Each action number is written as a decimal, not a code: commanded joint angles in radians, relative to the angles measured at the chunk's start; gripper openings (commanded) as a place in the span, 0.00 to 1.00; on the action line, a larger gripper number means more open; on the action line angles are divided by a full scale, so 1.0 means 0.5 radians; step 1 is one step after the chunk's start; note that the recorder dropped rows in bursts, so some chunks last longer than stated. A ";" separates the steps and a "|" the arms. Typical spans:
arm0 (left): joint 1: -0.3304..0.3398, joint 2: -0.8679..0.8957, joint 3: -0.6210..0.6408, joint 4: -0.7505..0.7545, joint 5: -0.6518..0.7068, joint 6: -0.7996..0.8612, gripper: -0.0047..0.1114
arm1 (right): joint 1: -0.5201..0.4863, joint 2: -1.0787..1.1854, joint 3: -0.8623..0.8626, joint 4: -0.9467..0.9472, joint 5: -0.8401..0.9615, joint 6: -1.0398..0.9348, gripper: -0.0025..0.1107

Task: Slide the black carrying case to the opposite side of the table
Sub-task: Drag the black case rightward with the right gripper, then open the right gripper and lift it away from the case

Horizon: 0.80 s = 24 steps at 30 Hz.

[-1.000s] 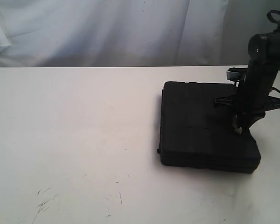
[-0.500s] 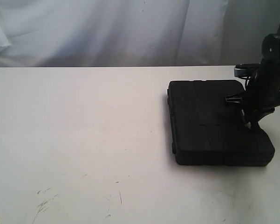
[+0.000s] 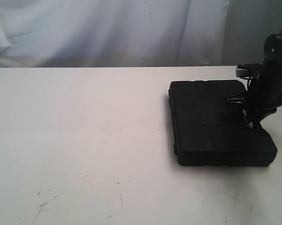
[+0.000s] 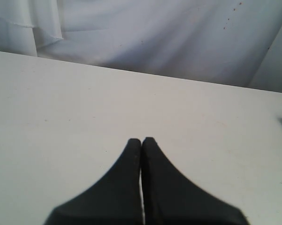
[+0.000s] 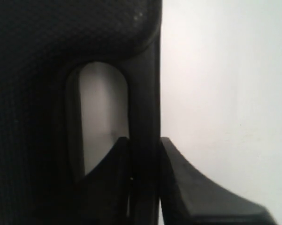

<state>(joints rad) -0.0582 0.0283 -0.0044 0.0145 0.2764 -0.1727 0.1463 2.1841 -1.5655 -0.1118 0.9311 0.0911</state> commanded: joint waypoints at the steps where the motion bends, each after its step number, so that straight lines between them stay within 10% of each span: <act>1: 0.003 -0.009 0.009 0.007 -0.019 0.004 0.04 | -0.021 -0.015 0.000 -0.059 -0.031 0.012 0.03; 24: 0.003 -0.009 0.009 0.007 -0.019 0.004 0.04 | -0.100 -0.324 0.000 0.264 0.119 0.108 0.48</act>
<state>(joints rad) -0.0582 0.0283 -0.0044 0.0145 0.2764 -0.1727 0.1071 2.0720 -1.5655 -0.0191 0.9609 0.1349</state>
